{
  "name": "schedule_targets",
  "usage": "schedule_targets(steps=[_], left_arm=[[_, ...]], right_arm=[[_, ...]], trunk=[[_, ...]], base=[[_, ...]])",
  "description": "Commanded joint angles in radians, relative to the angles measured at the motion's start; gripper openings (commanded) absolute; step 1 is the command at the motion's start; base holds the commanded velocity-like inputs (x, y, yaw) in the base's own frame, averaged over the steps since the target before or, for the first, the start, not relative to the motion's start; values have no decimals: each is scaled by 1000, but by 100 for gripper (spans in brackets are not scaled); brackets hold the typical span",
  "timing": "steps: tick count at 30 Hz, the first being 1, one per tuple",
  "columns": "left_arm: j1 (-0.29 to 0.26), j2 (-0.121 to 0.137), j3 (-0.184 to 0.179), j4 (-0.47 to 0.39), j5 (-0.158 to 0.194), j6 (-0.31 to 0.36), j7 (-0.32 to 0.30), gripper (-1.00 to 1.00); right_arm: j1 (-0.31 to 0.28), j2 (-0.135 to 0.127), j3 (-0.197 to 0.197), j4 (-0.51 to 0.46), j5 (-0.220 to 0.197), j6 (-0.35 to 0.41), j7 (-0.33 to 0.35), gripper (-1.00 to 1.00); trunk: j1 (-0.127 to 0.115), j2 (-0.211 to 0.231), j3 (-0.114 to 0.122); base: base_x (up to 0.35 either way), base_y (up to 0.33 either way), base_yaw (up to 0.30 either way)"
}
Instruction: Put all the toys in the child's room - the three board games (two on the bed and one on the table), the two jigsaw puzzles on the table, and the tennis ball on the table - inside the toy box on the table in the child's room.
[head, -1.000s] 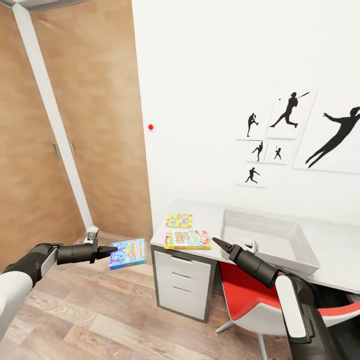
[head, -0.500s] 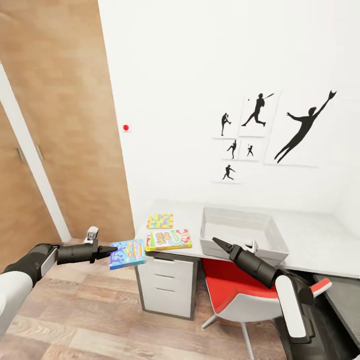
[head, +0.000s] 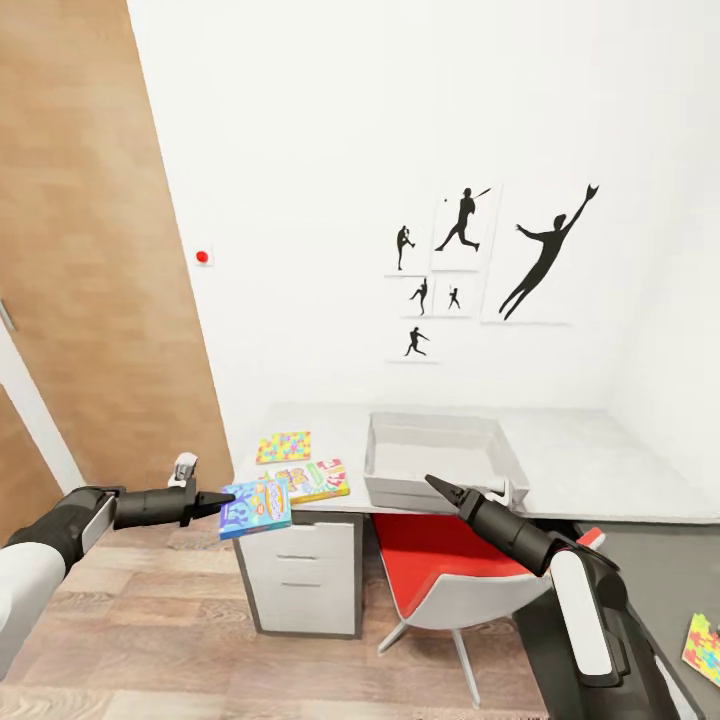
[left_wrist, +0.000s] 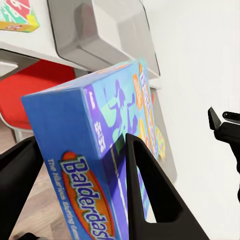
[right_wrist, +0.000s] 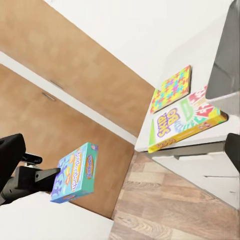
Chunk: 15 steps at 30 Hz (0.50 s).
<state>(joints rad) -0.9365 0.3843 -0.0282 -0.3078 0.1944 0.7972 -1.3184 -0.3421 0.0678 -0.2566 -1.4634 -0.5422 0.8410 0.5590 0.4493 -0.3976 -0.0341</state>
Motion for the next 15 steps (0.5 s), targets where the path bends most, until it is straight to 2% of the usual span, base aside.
schedule_targets(steps=[1,15], left_arm=[[-1,1,-1,-1,7,11,-2,-100],[-1,1,-1,-1,7,11,-2,-100]], right_arm=[[-1,1,-3,0,1,6,4,100],[-1,1,-3,0,1,7,4,100]], trunk=[[1,-2,-2],[1,-2,-2]], base=[[0,0,-228],[0,0,-221]])
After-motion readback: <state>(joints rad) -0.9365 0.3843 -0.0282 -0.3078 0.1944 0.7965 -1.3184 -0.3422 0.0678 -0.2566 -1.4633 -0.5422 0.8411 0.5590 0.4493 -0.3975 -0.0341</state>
